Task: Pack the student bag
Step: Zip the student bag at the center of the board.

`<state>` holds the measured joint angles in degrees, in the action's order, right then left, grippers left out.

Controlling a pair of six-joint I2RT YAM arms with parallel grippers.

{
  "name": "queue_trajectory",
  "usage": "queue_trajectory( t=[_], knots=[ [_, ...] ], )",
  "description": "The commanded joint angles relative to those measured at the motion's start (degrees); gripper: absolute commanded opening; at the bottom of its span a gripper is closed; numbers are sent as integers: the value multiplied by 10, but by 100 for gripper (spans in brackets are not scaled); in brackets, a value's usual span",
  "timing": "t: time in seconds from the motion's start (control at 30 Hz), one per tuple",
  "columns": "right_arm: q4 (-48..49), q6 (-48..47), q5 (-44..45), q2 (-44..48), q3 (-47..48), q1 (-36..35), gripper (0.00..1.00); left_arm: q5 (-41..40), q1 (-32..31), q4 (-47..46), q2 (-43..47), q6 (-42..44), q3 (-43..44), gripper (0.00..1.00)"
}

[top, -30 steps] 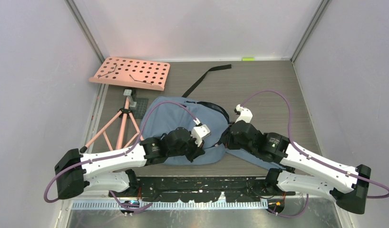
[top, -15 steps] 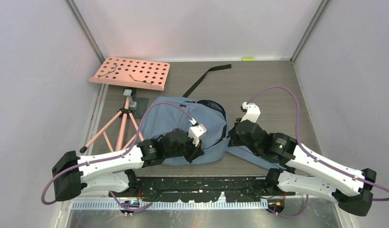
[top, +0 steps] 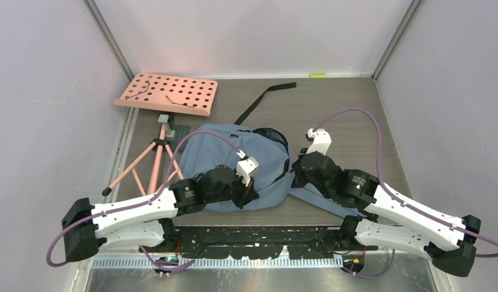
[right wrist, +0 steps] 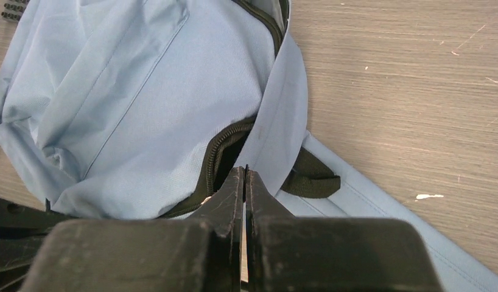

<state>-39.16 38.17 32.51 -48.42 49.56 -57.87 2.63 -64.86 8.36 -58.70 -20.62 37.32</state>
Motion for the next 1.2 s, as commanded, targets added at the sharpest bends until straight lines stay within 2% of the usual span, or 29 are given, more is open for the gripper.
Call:
queue_trajectory(
  t=[0.0, 0.43, 0.67, 0.7, 0.83, 0.9, 1.03, 1.17],
  knots=[
    [54, -62, 108, -25, 35, 45, 0, 16, -1, 143, 17, -25, -35, 0],
    [156, -126, -68, -144, 63, 215, 0, 52, -1, 156, 58, -66, -67, 0],
    [177, -132, -177, -194, 61, 256, 0, 63, 0, 165, 65, -71, -54, 1],
    [177, -131, -189, -195, 61, 256, 0, 56, -1, 164, 64, -71, -44, 6],
    [166, -124, -246, -192, 55, 256, 1, 19, 0, 128, 43, -68, 8, 49],
    [159, -121, -264, -186, 50, 256, 1, -2, 0, 103, 16, -60, 41, 64],
    [144, -112, -284, -169, 41, 256, 1, -49, 0, 53, -54, -30, 105, 79],
    [128, -107, -283, -146, 37, 256, 0, -85, 3, 8, -131, -9, 156, 86]
  ],
)
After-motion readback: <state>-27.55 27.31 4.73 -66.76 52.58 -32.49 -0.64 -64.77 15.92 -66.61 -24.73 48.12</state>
